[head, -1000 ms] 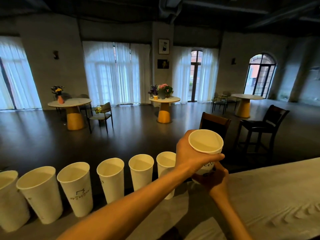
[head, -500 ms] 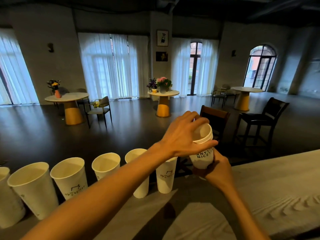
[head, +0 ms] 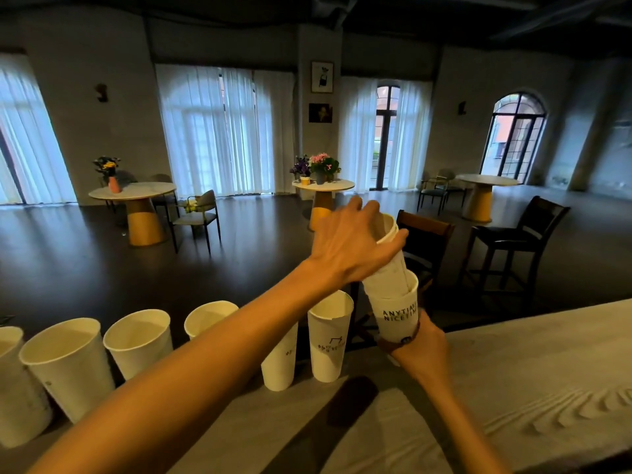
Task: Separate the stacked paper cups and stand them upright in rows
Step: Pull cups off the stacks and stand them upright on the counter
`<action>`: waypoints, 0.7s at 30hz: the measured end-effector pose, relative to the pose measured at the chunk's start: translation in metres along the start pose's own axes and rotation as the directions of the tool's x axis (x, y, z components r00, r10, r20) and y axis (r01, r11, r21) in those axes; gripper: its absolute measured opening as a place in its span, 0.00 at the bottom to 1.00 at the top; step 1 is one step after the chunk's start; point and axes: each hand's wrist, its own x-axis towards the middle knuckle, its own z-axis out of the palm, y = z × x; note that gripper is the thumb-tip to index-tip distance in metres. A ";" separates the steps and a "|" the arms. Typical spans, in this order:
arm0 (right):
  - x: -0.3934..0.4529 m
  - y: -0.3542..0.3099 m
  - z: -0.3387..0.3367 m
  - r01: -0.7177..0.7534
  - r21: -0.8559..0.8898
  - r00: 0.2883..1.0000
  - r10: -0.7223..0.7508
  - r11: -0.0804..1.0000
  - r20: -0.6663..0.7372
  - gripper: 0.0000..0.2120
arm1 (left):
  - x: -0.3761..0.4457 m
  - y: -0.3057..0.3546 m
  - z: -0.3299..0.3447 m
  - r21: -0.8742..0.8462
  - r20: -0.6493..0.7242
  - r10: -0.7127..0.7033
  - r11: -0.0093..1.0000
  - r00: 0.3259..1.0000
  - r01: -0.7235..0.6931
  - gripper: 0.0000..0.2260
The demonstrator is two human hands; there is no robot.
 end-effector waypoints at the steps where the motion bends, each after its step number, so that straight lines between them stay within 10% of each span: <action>1: -0.002 0.005 0.003 -0.047 0.062 0.997 0.043 0.997 0.060 0.35 | 0.005 -0.004 -0.008 -0.014 -0.035 -0.016 1.000 0.999 0.016 0.30; 21: 0.010 0.030 0.042 -0.302 0.296 0.921 0.197 0.906 0.336 0.35 | 0.002 -0.026 -0.037 -0.185 -0.119 -0.121 0.978 0.985 0.098 0.25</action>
